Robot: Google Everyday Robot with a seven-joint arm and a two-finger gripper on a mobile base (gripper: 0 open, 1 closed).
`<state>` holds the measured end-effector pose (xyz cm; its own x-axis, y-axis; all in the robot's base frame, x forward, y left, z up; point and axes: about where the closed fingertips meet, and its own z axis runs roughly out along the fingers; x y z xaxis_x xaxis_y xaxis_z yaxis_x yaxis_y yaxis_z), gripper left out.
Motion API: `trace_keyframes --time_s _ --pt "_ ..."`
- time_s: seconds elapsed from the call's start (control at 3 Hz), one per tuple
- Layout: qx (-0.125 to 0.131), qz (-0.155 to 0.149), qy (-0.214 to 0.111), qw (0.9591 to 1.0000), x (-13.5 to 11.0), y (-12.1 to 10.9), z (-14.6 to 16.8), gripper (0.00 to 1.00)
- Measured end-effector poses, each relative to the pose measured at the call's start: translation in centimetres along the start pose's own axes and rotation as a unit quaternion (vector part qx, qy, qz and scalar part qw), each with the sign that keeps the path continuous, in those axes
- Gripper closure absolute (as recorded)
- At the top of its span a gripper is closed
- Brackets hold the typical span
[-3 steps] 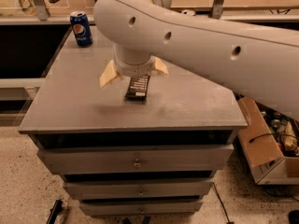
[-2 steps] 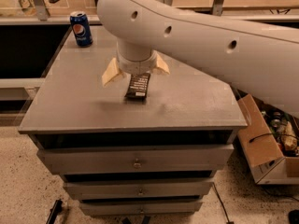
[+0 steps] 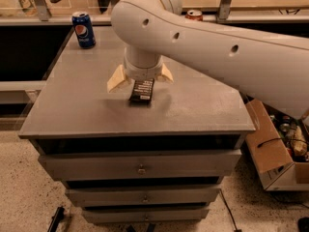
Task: Move rxbar chocolate near pepsi can
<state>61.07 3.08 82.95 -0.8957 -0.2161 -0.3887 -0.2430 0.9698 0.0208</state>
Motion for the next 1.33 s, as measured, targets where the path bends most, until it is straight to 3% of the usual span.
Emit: trace_keyframes --time_s 1.0,1.33 --pt "-0.005 -0.022 -0.017 0.9996 -0.43 -0.26 1.33 0.0" --pt "0.0 -0.023 -0.015 0.9996 -0.72 -0.32 1.36 0.16"
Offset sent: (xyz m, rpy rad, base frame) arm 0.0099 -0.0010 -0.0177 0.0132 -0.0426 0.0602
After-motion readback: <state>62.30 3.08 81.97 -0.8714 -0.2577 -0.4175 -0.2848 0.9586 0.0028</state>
